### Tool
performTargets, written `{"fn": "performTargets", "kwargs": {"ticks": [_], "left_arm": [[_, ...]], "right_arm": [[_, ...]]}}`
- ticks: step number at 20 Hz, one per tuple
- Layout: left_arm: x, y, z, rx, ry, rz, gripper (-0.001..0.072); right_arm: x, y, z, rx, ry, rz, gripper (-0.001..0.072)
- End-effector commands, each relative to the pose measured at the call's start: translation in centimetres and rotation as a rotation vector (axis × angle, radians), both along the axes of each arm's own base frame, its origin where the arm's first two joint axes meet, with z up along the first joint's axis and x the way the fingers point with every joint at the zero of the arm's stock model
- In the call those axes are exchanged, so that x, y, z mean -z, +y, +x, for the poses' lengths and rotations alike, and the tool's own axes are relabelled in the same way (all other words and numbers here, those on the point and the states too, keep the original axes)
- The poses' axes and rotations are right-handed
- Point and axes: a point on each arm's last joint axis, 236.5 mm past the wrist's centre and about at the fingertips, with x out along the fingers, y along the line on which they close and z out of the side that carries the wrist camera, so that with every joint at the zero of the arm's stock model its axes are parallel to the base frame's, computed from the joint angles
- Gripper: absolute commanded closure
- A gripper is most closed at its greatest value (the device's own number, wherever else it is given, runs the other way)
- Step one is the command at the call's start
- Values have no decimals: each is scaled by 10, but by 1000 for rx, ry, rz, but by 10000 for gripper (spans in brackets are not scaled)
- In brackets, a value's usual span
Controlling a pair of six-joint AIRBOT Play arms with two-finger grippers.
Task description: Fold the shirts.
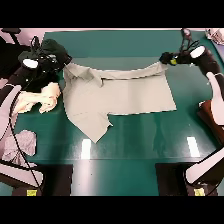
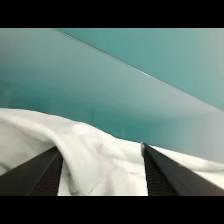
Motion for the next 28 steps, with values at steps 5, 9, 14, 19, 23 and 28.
{"fn": "performTargets", "kwargs": {"ticks": [5,9,14,19,23,28], "left_arm": [[-1,2,-97,374,269,207,138],[20,16,-163,450,452,335,139],[27,8,-190,460,533,270,138],[52,-3,-232,514,635,214,139],[66,-1,-254,453,599,223,138],[91,0,-267,404,644,188,137]], "right_arm": [[8,-51,-102,-111,389,8,162],[29,-61,-154,-38,453,42,162],[53,-61,-205,36,470,54,162],[69,-49,-246,42,487,51,162],[83,-50,-266,60,492,109,162],[83,-70,-268,129,459,200,162]]}}
